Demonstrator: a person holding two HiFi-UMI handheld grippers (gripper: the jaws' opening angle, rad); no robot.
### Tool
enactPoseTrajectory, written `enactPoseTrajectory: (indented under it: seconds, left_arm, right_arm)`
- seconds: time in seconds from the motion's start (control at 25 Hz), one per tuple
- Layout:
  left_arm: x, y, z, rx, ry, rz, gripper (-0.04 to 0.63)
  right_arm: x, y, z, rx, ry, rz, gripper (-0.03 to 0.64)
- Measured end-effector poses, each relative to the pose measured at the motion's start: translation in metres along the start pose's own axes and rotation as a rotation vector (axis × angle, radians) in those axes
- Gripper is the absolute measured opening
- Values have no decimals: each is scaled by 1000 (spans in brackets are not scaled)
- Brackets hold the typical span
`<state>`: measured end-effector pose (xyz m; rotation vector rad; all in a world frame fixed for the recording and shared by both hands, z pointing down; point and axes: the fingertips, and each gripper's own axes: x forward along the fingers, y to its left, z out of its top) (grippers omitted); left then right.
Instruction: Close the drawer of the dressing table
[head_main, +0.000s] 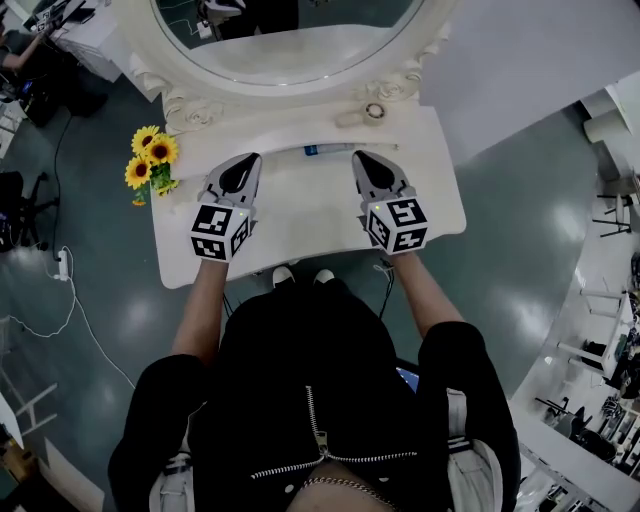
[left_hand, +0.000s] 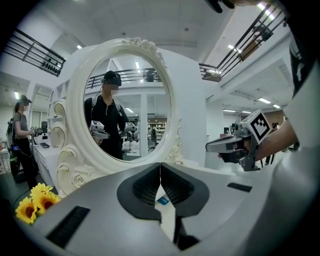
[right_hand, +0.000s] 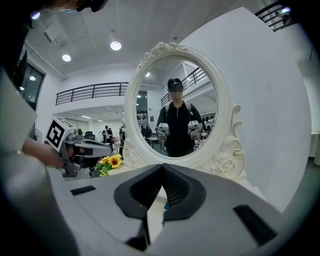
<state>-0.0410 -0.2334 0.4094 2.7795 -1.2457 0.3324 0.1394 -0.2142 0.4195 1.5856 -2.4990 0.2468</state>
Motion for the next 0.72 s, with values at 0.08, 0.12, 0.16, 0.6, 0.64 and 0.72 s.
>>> enactPoseTrajectory:
  seconds: [0.08,0.12,0.16,0.6,0.64,0.72]
  left_arm:
    - [-2,2,-1,2,2,-6,21]
    - [-2,3,-2,2,1,-8,21]
    - [-2,4,-3,1,1,-11,21]
    - [-6,7,-12,-6,3,-45,21]
    - [-6,8,-12,-7,3,-46,21]
    - [-6,10,-14,-8,4,-50,21]
  right_arm:
    - [0,3,1,0,-1,-5,3]
    - [0,5,1,2,-3,-8,3]
    - [0,6,1,6,-5,-11,3]
    - [-3,16,-8,21,7,-41,3]
    - [-2,16,-9,22,7,-44,3]
    - [-1,16,-10,25,9,-49,3]
